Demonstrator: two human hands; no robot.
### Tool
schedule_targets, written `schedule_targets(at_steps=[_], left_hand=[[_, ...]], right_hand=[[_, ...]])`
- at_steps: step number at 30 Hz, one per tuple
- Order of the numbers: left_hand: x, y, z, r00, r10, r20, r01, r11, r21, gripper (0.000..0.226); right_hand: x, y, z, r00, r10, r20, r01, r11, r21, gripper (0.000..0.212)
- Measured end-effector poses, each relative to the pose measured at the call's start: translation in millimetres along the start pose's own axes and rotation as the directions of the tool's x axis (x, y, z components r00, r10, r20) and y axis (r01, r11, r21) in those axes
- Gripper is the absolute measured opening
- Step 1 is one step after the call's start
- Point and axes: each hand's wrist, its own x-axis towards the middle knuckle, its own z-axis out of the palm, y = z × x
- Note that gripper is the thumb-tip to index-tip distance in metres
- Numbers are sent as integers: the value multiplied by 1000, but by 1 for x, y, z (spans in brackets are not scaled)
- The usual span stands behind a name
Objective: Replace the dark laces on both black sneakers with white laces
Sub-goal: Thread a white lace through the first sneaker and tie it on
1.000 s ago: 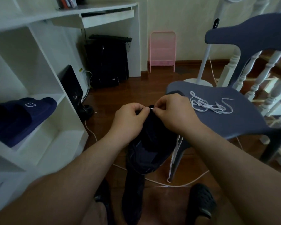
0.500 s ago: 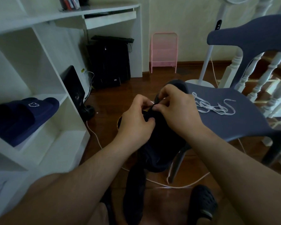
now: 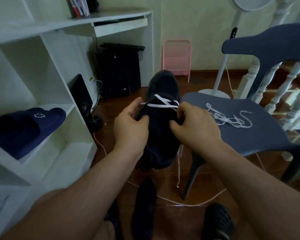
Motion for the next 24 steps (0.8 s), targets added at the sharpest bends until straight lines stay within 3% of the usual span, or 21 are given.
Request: schedule_targets(at_steps=[6,10,13,16,18,19,21,24], left_hand=[[-14,8,3,996,20,84,-14,997,-77,53],[-19,14,4,986,-66,155,92,982,-168,26],[-1,15,-7,996,-85,3,85,992,-96,18],[36,28,-38,959,-159,-235,70,935,-349,19],[49,32,-55,937,-221,-269,72,879,-471,21],[49,31,-57,942,-232,-242,101,885,-454,21],[42,26,-50,975,-184,-129,146,955,-257,24],[24,16,-31,996,-12,89,-6,981,194,21]], right_hand=[[5,18,-2,981,168,-99,-147,971,188,20],[10,26,0,975,124,-182,-93,981,169,26],[10,31,0,978,94,-187,-66,987,149,29],[12,35,-4,977,110,-184,-79,983,168,28],[11,34,-4,976,117,-185,-83,980,179,27],[10,33,-4,976,113,-187,-79,980,184,26],[9,30,-5,975,111,-194,-72,977,200,25],[8,26,-4,972,111,-205,-71,978,196,26]])
